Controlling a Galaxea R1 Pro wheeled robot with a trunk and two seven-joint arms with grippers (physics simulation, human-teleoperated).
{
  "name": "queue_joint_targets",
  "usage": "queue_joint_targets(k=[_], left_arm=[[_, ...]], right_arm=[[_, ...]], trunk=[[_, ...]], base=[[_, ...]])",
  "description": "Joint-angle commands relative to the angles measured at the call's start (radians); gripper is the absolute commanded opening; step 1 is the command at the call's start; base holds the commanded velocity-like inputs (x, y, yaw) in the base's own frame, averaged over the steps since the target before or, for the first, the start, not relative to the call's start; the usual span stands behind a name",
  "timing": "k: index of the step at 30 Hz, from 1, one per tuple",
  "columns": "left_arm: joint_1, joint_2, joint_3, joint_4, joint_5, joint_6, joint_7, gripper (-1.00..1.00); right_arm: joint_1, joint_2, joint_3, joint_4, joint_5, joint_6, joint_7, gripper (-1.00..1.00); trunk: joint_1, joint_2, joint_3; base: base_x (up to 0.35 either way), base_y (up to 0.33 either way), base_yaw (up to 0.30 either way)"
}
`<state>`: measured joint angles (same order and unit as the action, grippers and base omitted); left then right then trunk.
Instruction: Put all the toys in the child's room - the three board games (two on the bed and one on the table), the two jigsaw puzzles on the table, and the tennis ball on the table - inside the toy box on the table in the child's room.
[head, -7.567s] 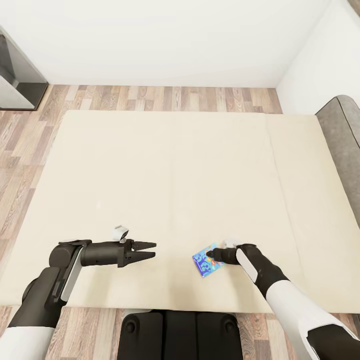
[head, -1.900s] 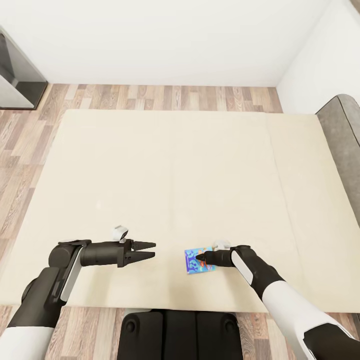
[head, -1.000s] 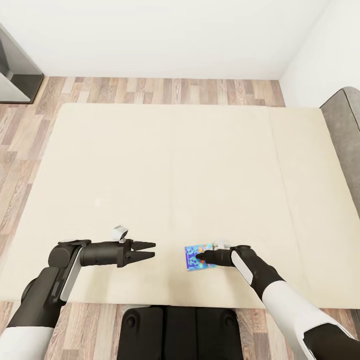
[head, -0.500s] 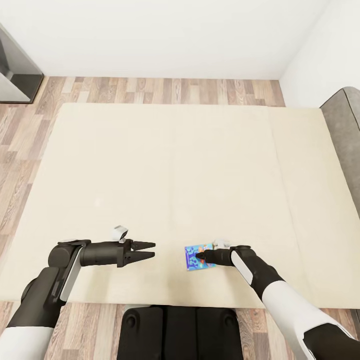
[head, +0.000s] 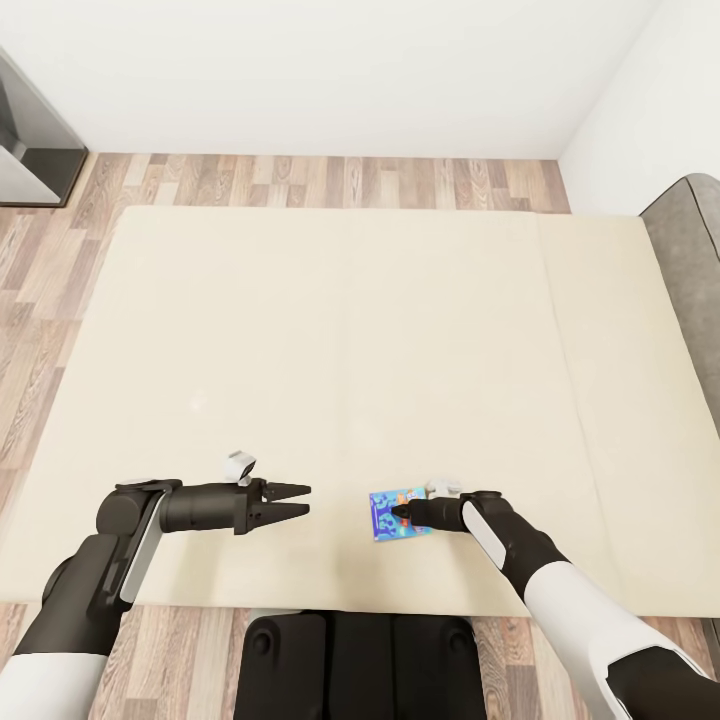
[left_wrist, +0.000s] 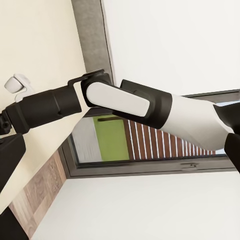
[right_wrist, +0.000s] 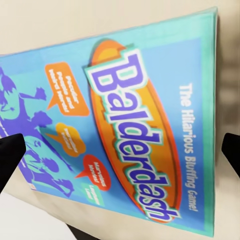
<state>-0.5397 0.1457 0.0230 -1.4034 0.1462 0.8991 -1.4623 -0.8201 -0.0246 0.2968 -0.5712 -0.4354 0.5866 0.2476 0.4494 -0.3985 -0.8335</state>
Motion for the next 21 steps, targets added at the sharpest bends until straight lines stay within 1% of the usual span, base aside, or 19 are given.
queue_joint_targets(k=[1,5,6,8,13,15,17,21], left_arm=[[0.000,0.000,0.000,0.000,0.001,0.011,-0.003,1.00],[0.000,0.000,0.000,0.000,0.001,0.011,-0.003,1.00],[0.000,-0.004,0.001,0.006,0.000,0.005,0.000,1.00],[0.000,-0.006,0.001,0.010,-0.001,0.006,-0.001,1.00],[0.000,-0.006,0.001,0.010,-0.002,0.006,0.000,1.00],[0.000,-0.005,0.000,0.010,-0.003,0.006,0.000,1.00],[0.000,-0.005,0.000,0.011,-0.003,0.006,0.000,1.00],[0.000,-0.004,0.000,0.011,-0.003,0.006,0.000,1.00]], right_arm=[[-0.001,-0.001,0.004,-0.001,0.003,0.001,0.002,1.00],[-0.001,-0.001,0.005,-0.001,0.003,0.001,0.002,1.00],[0.000,0.005,0.008,-0.001,0.004,-0.001,-0.004,1.00],[0.001,0.008,0.007,-0.002,0.015,0.000,-0.006,1.00],[0.001,0.011,0.006,-0.002,0.022,0.000,-0.006,1.00],[0.002,0.016,0.006,-0.002,0.040,0.000,-0.005,1.00],[0.002,0.019,0.006,-0.002,0.067,0.001,-0.005,1.00],[0.002,0.022,0.005,-0.002,0.098,0.001,-0.006,1.00]], trunk=[[0.001,-0.001,-0.001],[0.001,-0.001,-0.001],[0.001,-0.001,-0.001],[0.001,-0.001,-0.001],[0.001,-0.001,-0.001],[0.001,-0.001,-0.001],[0.001,-0.001,-0.001],[0.001,-0.001,-0.001]], base=[[0.000,0.000,0.000],[0.000,0.000,0.000],[0.000,0.000,0.000],[0.000,0.000,0.000],[0.000,0.000,0.000],[0.000,0.000,0.000],[0.000,0.000,0.000],[0.000,0.000,0.000]])
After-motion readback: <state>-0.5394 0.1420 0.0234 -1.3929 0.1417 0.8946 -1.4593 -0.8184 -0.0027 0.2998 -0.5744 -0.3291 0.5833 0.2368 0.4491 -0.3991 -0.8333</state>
